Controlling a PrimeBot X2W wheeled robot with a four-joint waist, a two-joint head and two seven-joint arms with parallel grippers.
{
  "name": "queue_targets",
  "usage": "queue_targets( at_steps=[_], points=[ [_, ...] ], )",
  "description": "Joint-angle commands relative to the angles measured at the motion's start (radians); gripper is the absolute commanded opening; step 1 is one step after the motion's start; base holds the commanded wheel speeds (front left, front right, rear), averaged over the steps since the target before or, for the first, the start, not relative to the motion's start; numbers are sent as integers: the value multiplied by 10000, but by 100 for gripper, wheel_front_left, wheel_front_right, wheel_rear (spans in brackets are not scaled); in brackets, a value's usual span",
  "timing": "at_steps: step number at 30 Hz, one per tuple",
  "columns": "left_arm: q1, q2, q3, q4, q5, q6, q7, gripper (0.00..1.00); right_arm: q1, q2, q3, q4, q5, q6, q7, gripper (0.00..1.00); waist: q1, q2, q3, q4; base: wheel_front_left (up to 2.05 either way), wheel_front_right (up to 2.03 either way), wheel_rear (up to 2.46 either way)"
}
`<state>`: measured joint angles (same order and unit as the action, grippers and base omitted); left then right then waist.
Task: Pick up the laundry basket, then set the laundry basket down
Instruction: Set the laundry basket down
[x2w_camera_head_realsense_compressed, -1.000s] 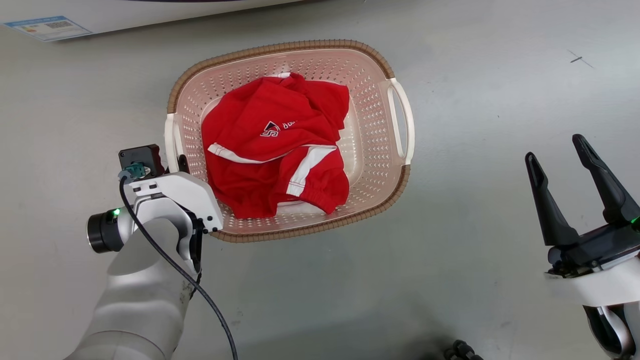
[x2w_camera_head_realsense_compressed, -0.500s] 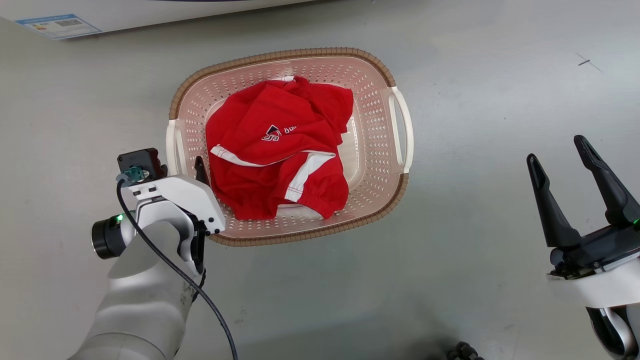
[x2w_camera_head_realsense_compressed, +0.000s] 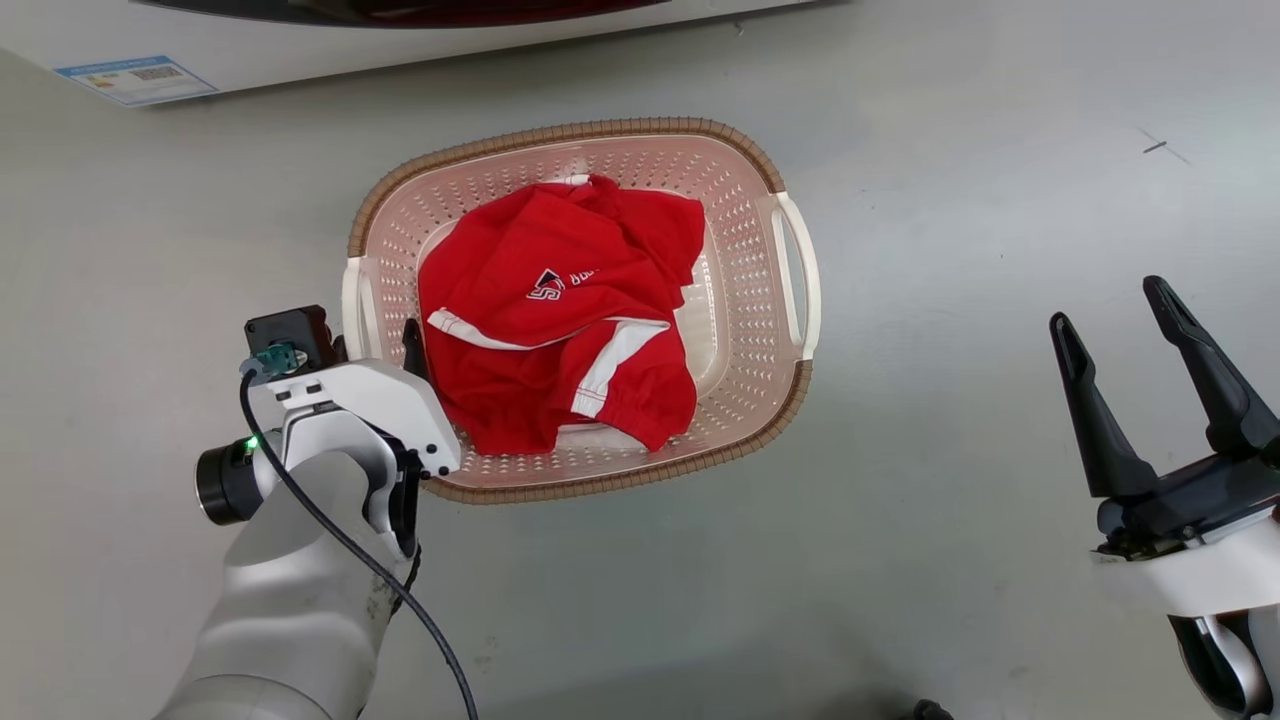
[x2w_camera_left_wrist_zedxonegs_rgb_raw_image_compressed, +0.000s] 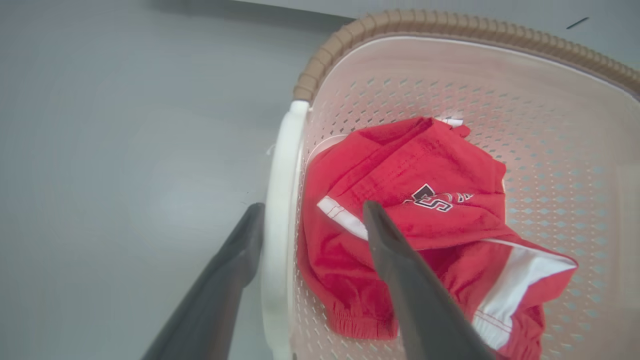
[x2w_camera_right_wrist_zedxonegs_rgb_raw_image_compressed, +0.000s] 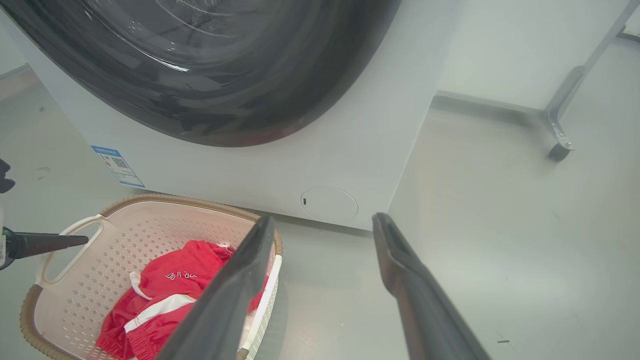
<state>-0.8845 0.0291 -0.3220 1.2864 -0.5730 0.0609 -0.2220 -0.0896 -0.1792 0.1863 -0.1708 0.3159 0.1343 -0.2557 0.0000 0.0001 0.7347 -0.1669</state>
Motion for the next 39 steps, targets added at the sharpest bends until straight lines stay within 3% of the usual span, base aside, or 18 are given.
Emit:
queue_targets(
  at_steps=[1,9,14,19,34,39],
  points=[
    [438,213,80,-136,-170,-130,-133,100,336,-222,181,-124,5,-36,-61,100,0,-1,-157,42,0,0,0],
    [680,212,-482,-776,-597,-325,-352,100,355,-209,317,-20,-92,-36,-61,100,0,-1,-988,318,0,0,0],
    [970,212,-769,-1763,-620,-203,-392,100,443,-156,294,113,-145,-36,-61,100,0,-1,-1738,644,0,0,0],
    [1650,217,-432,-3100,-207,12,-395,100,579,17,229,277,-228,-36,-61,100,0,-1,-2640,898,0,0,0],
    [5236,649,915,-6759,1075,-262,-397,100,1491,533,-160,942,-715,-36,-61,100,0,-1,-5477,1476,0,0,0],
    [6440,811,1261,-7840,1326,-154,-397,100,1768,673,-251,1034,-861,-36,-61,100,0,-1,-6115,1540,0,0,0]
  ],
)
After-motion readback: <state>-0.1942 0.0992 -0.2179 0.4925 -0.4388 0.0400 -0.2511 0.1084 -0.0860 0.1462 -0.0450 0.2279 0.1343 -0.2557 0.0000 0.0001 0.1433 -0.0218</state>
